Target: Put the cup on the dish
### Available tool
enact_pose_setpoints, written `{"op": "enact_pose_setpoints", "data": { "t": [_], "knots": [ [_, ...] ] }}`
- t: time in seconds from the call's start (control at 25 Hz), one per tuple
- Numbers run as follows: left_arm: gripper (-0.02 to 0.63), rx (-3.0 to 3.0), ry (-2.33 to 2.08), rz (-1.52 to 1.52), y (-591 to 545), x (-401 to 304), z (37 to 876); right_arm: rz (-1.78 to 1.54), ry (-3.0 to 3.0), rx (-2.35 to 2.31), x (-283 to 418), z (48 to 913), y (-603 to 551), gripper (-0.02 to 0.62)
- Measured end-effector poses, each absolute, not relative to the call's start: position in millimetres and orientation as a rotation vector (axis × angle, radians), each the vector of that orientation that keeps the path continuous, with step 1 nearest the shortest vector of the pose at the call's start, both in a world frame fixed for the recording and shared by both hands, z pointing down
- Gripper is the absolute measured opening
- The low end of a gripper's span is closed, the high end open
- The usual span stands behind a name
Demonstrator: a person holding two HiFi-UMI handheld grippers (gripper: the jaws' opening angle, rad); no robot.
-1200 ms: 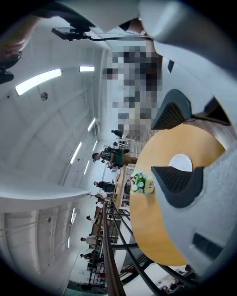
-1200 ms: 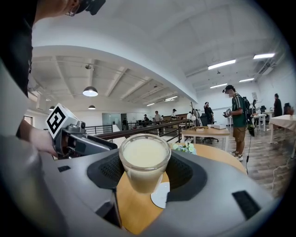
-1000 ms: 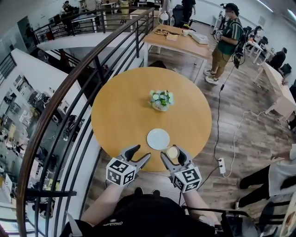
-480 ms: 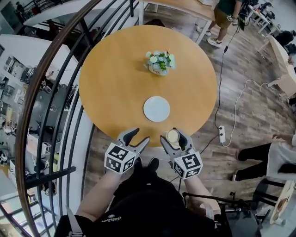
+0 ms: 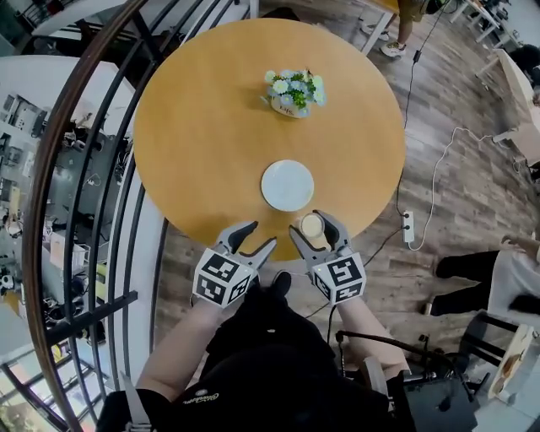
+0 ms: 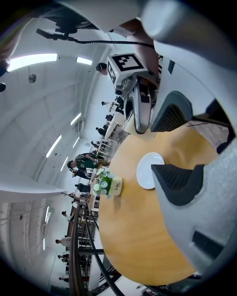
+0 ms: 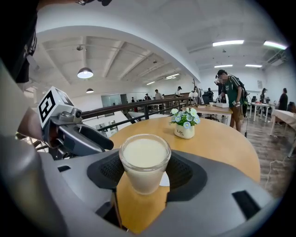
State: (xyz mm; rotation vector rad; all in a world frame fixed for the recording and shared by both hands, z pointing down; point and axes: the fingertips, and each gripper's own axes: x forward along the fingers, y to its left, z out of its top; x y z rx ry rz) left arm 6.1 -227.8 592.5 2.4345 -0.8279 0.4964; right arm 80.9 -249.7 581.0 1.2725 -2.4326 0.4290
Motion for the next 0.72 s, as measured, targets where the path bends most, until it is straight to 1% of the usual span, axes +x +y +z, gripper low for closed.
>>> {"op": "enact_pose_setpoints", "data": {
  "t": [0.4, 0.72],
  "knots": [
    [0.221, 2.451, -0.869, 0.565, -246.3, 2.5, 605.2, 0.32, -2.368, 1.189, 62.9, 619.4, -346.1, 0.258],
    [0.221, 2.425, -0.872, 0.565, -246.6, -1.2, 611.4, 0.344, -2.274, 1.112, 54.5, 659.0, -376.9, 0.258]
  ]
}}
